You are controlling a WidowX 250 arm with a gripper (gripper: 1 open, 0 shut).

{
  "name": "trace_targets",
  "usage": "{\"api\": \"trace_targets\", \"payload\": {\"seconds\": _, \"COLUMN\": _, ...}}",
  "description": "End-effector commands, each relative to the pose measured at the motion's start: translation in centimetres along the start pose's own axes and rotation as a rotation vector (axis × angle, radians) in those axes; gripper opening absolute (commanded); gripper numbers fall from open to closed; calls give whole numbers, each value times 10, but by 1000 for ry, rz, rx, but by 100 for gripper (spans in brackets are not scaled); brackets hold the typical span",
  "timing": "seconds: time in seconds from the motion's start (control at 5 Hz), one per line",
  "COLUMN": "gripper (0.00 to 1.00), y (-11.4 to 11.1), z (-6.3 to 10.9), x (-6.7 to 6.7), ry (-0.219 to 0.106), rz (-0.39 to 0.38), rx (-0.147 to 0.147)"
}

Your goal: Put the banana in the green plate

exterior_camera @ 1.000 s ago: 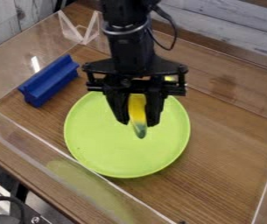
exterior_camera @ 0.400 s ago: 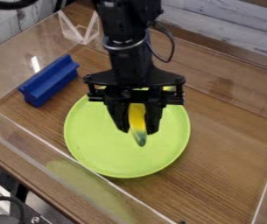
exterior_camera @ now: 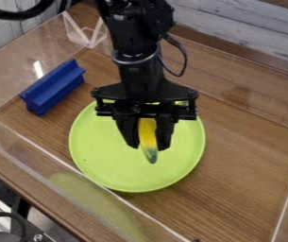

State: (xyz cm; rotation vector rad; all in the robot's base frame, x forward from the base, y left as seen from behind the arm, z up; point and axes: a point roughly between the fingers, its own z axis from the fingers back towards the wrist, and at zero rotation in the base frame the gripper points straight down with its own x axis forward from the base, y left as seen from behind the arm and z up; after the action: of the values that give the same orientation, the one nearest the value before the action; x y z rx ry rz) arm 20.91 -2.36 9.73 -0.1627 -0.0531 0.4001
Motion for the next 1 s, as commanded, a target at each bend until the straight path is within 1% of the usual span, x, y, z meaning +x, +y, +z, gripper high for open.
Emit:
{"api": "trace_targets", "payload": {"seconds": 0.0, "gripper": 100, "y": -2, "z": 5, "x": 6, "ry": -26, "rz": -6, "rx": -8}}
{"api": "trace_targets", "payload": {"seconds": 0.2, "gripper": 100, "y": -2, "z": 9, "x": 12, "ry": -35, "rz": -2, "rx": -7}}
{"api": "trace_targets", "payload": {"seconds": 0.6, "gripper": 100, "y": -3, "z": 18, "x": 25, "ry": -98, "rz": -7, "rx": -5}}
{"api": "trace_targets", "payload": {"seconds": 0.8, "gripper": 100, "y": -6, "z": 20, "x": 27, "ry": -120, "rz": -5, "rx": -3}}
